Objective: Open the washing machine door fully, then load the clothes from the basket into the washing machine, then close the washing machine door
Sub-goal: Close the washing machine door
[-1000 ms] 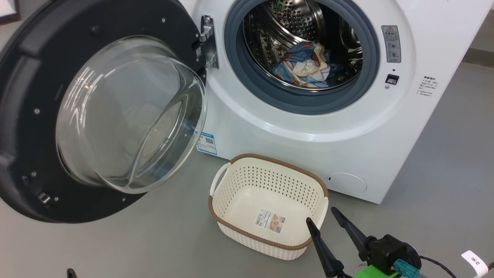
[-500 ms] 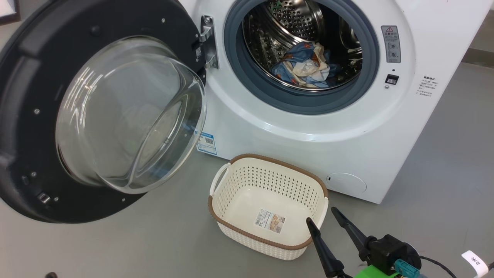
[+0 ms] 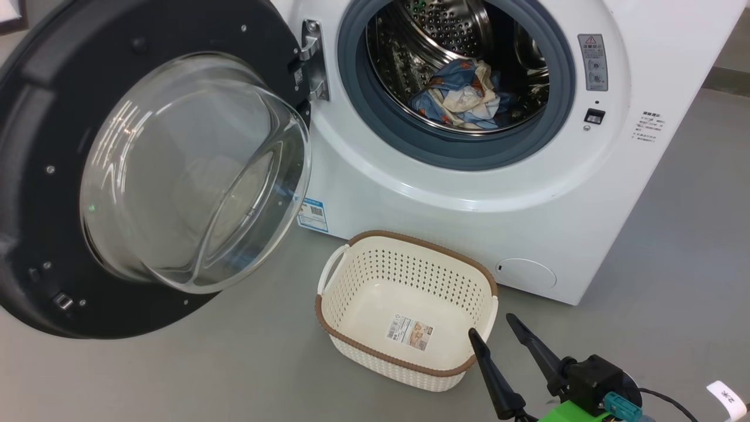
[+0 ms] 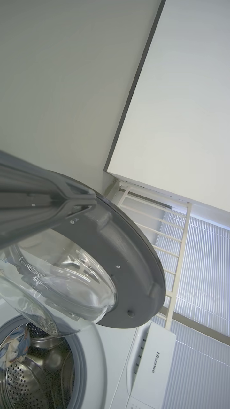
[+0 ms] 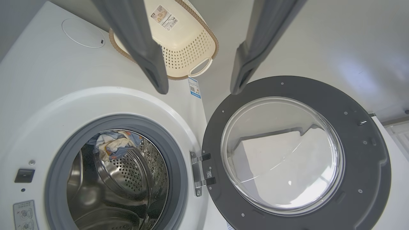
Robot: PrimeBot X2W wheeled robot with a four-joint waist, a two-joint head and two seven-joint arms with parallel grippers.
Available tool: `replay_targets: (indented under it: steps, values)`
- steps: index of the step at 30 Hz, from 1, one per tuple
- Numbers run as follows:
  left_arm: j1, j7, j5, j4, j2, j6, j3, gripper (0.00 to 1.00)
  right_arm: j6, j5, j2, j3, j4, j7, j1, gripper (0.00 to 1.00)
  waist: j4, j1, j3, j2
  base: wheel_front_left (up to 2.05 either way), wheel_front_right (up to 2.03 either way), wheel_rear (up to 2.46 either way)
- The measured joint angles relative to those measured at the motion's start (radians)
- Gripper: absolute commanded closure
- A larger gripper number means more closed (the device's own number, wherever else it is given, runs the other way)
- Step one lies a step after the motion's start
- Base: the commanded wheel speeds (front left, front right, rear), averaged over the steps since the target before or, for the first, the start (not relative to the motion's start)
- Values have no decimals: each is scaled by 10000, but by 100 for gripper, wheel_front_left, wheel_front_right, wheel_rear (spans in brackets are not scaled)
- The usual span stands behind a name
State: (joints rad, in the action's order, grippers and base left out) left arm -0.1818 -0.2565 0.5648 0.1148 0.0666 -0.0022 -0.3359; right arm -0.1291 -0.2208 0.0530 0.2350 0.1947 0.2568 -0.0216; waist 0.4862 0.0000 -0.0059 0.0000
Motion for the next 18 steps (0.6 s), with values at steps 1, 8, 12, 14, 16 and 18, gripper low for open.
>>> replay_targets:
  steps: [1,8,12,14,16,18]
  values:
    - [241,17,326,-61,75,-50,-198,100,0,-4,0,-10,-2,0,0,0,-5,0,10,0,0,0,0]
    - [2567,1018,2874,-1269,1457,-568,-1490,100,0,-4,0,-161,-61,-12,10,0,-43,0,92,0,0,0,0]
    - [3906,2046,4188,-2336,2194,-650,-1852,100,0,-4,-2,-207,-146,-44,15,0,-61,0,164,0,0,0,0]
    - [4548,2481,4846,-2938,2466,-650,-2077,100,0,-4,0,-222,-213,-100,17,0,-86,0,216,0,0,0,0]
    - [5173,2880,5712,-3684,2646,-648,-2497,100,0,-2,-2,-230,-268,-146,16,0,-137,1,300,0,0,0,0]
    - [5553,3271,6263,-4332,2892,-640,-2798,100,0,27,-2,-236,-322,-192,12,0,-211,1,393,0,0,0,0]
